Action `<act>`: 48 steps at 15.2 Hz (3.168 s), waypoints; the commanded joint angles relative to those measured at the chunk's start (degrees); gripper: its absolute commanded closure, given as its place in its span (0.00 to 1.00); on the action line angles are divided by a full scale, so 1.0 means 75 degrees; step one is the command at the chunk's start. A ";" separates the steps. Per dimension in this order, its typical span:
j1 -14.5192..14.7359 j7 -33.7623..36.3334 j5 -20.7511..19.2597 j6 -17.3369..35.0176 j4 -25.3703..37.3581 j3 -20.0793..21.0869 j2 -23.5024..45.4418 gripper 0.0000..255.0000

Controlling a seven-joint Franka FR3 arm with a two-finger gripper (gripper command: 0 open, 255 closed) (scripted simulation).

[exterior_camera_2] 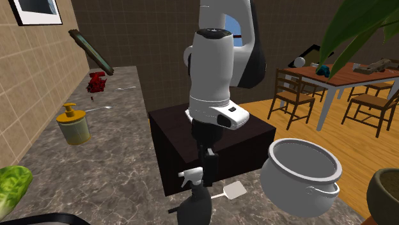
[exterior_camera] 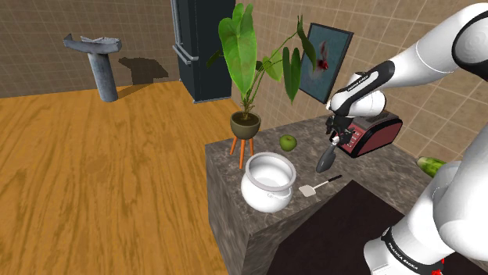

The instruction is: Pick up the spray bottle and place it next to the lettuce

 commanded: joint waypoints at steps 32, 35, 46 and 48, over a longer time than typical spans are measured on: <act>0.0164 0.0965 -0.1392 -0.1020 0.0233 -0.0258 -0.1128 1.00; 0.0138 0.1192 -0.1716 -0.1369 0.0338 -0.0221 -0.1454 1.00; -0.0005 0.1694 -0.2421 -0.2656 0.0854 0.0077 -0.2412 1.00; -0.0025 0.1745 -0.2491 -0.2886 0.0968 0.0138 -0.2547 1.00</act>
